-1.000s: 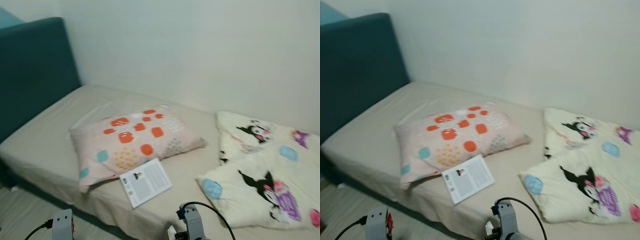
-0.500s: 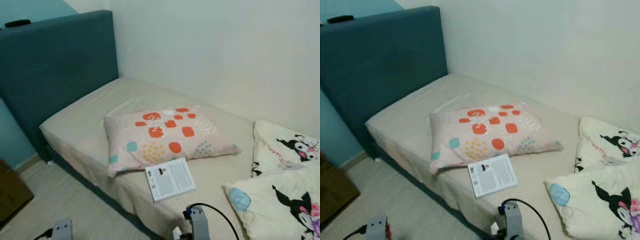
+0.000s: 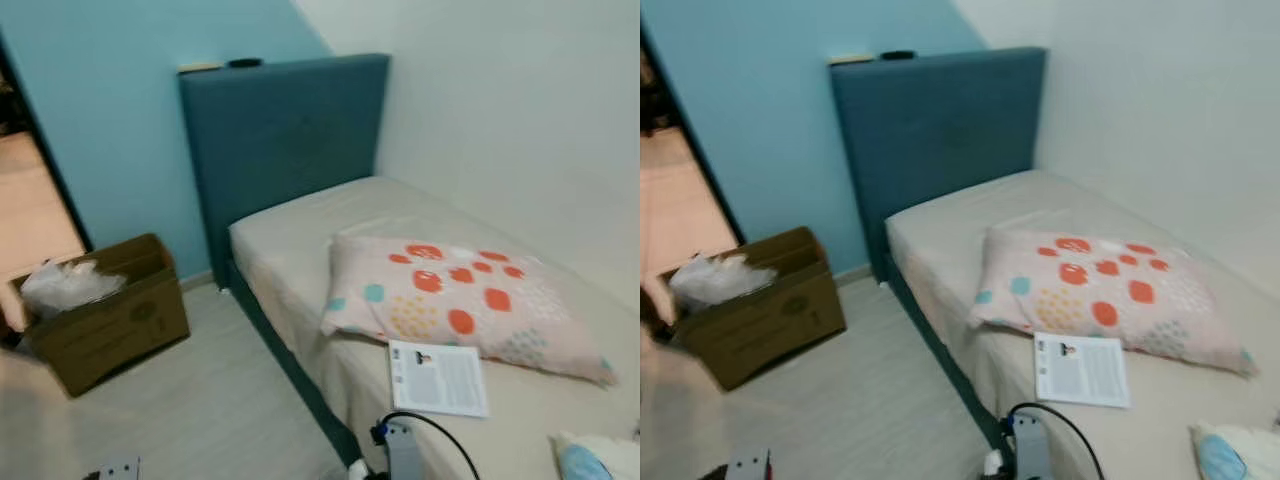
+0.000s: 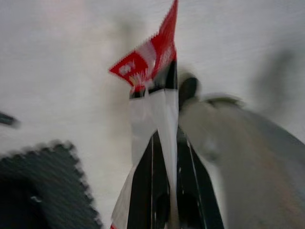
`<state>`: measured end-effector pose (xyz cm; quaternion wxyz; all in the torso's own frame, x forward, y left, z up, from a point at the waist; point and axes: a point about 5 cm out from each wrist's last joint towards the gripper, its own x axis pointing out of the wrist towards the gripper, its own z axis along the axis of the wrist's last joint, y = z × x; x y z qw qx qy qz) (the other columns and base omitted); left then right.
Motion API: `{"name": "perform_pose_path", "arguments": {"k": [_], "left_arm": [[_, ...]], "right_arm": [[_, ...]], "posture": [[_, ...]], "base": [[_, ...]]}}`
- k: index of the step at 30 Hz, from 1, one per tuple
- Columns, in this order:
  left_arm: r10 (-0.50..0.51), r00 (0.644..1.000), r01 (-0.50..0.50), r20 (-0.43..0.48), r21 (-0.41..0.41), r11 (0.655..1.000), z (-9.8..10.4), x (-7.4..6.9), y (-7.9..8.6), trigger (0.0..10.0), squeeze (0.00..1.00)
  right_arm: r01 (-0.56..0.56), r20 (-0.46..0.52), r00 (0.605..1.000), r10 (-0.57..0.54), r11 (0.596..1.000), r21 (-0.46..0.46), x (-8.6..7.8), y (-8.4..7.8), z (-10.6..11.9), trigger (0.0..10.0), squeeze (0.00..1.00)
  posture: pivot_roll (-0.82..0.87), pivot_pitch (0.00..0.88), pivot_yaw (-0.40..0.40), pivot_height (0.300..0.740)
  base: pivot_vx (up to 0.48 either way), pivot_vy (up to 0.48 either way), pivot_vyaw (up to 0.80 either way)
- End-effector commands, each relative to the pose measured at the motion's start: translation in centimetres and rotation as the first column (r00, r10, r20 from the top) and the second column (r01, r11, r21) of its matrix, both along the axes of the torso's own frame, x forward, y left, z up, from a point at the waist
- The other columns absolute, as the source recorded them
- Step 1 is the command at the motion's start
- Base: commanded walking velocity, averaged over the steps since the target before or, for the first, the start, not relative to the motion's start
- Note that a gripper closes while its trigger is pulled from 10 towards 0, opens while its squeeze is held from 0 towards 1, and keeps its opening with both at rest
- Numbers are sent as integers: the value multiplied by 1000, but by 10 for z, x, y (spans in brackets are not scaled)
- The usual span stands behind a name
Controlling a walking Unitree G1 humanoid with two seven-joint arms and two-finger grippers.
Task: Clean up the room
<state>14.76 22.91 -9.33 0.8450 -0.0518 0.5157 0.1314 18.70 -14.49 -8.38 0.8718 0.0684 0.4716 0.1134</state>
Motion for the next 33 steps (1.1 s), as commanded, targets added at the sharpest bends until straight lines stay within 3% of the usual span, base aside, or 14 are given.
{"name": "perform_pose_path", "arguments": {"k": [1,26,28,33], "left_arm": [[-22,1000,21,22,9,1000,3,8,0,10000,0],[-39,998,39,47,-10,999,4,10,-2,10000,0],[-47,997,48,66,-8,999,6,16,-3,10000,0],[-51,995,52,81,-9,999,8,20,-4,10000,0]], "right_arm": [[-6,4,1000,6,1000,7,0,4,0,10000,0],[-6,-2,1000,6,1000,-2,-4,3,-2,10000,0],[-2,7,1000,3,997,-78,-2,-2,-2,10000,0],[25,4,1000,-24,993,-113,-2,-8,-2,10000,0]], "posture": [[159,0,-84,740],[156,0,-79,740],[158,0,-80,740],[160,0,-79,740]], "base": [[0,0,763],[0,0,758],[0,0,0],[243,0,0]]}}
